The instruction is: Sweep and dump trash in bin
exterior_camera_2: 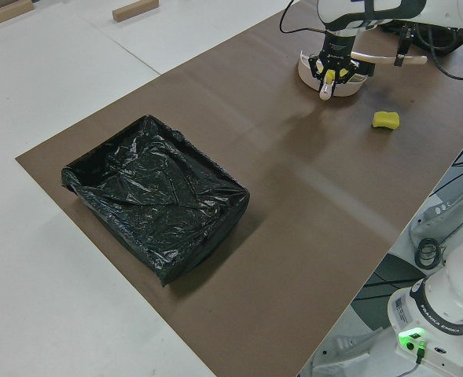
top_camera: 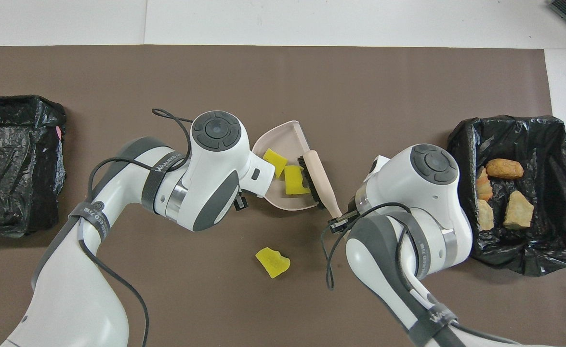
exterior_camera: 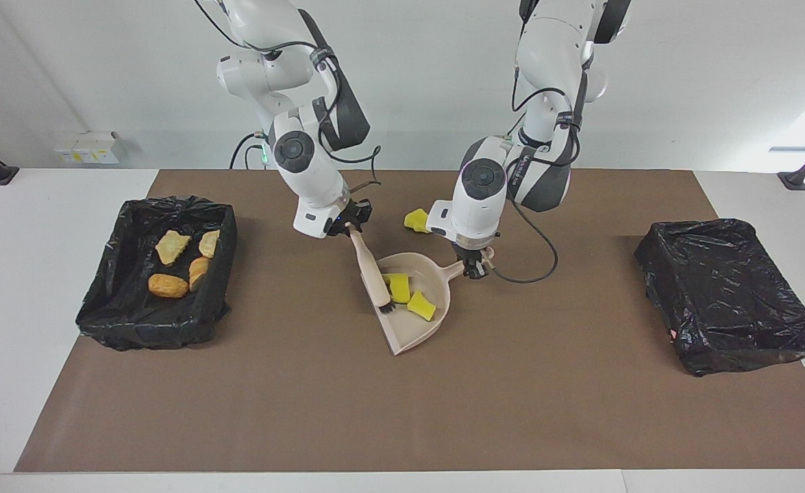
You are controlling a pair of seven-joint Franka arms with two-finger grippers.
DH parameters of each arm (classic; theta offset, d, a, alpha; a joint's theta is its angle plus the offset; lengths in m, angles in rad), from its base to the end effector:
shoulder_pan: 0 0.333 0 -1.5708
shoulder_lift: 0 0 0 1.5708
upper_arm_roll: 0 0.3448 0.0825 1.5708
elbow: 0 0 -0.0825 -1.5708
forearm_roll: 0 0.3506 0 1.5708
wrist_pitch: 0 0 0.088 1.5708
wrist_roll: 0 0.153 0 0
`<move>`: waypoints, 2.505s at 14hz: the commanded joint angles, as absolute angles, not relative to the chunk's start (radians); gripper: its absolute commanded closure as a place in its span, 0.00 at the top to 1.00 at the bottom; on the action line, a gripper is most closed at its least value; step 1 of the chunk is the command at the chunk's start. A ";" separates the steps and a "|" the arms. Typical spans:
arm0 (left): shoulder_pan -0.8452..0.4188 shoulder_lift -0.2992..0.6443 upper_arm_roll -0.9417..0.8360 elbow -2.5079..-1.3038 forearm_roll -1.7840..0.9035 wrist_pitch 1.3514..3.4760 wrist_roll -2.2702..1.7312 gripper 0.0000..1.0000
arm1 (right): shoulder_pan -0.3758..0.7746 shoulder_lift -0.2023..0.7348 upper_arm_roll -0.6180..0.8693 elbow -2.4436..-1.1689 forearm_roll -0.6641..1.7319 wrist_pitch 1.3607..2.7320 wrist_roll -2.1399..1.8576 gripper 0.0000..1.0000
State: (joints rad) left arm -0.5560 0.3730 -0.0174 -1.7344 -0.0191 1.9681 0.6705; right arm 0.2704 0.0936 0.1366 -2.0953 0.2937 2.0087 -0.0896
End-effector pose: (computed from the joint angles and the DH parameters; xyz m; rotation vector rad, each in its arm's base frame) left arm 0.5134 -0.3329 0.3520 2.5312 -1.7966 -0.2145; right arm 0.4566 0.2279 0.3707 -2.8460 -0.4999 0.3187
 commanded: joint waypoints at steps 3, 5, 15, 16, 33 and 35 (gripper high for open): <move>-0.552 0.390 -0.020 -1.723 0.006 1.971 0.653 0.00 | 0.253 -0.029 0.127 -2.080 0.215 1.860 0.042 0.00; -0.551 0.390 -0.020 -1.723 0.008 1.973 0.655 0.00 | 0.258 -0.067 0.138 -2.089 0.155 1.801 0.130 0.00; -0.338 0.383 -0.020 -1.700 0.044 1.963 1.026 0.00 | 0.406 -0.253 0.152 -2.309 0.161 1.795 0.408 0.00; -0.300 0.383 -0.018 -1.695 0.044 1.963 1.096 0.00 | 0.448 -0.277 0.150 -2.322 0.167 1.775 0.457 0.00; -0.239 0.236 -0.020 -1.997 0.158 2.077 1.517 0.00 | 0.859 0.061 0.150 -2.288 0.331 2.318 1.329 0.00; -0.253 0.216 -0.021 -1.973 0.208 2.042 1.510 0.00 | 0.824 0.106 0.150 -2.214 0.333 2.286 1.208 0.00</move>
State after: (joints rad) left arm -0.2303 0.2549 -0.0285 -1.9474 0.1521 2.0508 1.5106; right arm 0.8666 0.0407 0.1481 -2.3054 0.3050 2.3221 1.3231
